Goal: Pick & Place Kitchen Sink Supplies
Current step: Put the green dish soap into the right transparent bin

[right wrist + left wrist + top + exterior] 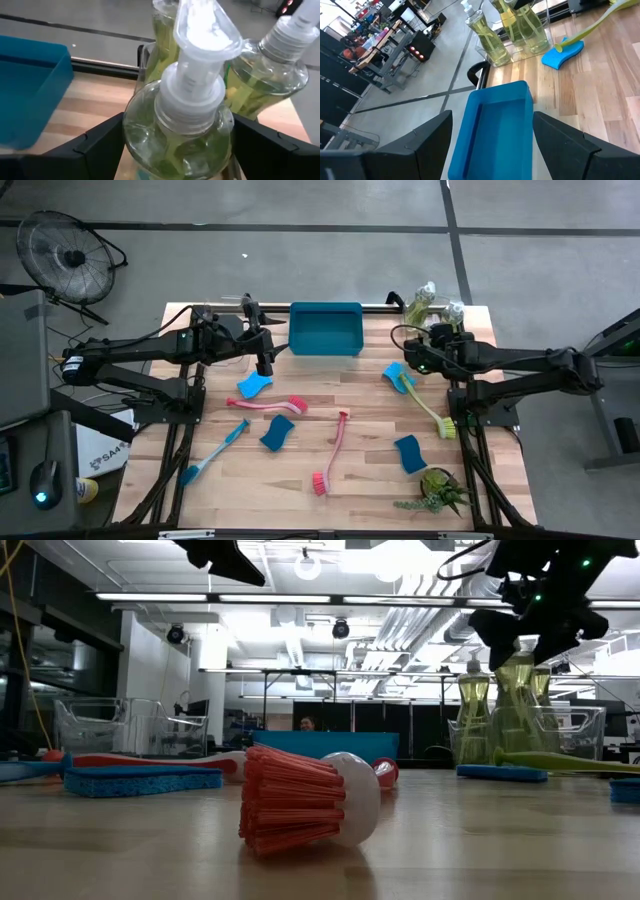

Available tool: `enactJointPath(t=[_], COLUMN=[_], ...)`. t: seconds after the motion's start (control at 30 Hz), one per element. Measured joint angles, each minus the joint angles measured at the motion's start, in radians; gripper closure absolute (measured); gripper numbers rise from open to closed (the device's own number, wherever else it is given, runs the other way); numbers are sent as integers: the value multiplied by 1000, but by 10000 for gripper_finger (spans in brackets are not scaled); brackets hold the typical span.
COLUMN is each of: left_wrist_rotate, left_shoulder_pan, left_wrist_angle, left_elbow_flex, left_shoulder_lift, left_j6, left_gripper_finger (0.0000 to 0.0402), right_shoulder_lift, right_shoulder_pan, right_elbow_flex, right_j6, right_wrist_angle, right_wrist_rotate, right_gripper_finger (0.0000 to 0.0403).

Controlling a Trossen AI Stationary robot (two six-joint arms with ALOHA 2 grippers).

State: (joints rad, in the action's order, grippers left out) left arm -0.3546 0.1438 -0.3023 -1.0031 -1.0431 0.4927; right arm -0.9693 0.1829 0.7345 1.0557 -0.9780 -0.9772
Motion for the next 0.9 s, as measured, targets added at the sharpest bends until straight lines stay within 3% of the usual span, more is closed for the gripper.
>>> enactJointPath(t=[0.4, 0.9], left_wrist_rotate=[0, 8], left_shoulder_pan=[0, 0], left_wrist_angle=[0, -7], left_elbow_flex=[0, 0], left_shoulder_lift=[0, 0], left_j6=[-1, -26], left_gripper_finger=[133, 133], right_shoulder_lift=[86, 153], right_shoulder_pan=[0, 0], right_elbow_flex=[0, 0], right_j6=[46, 44], right_wrist_angle=[-125, -160], right_wrist_rotate=[49, 149], right_gripper_finger=[81, 82])
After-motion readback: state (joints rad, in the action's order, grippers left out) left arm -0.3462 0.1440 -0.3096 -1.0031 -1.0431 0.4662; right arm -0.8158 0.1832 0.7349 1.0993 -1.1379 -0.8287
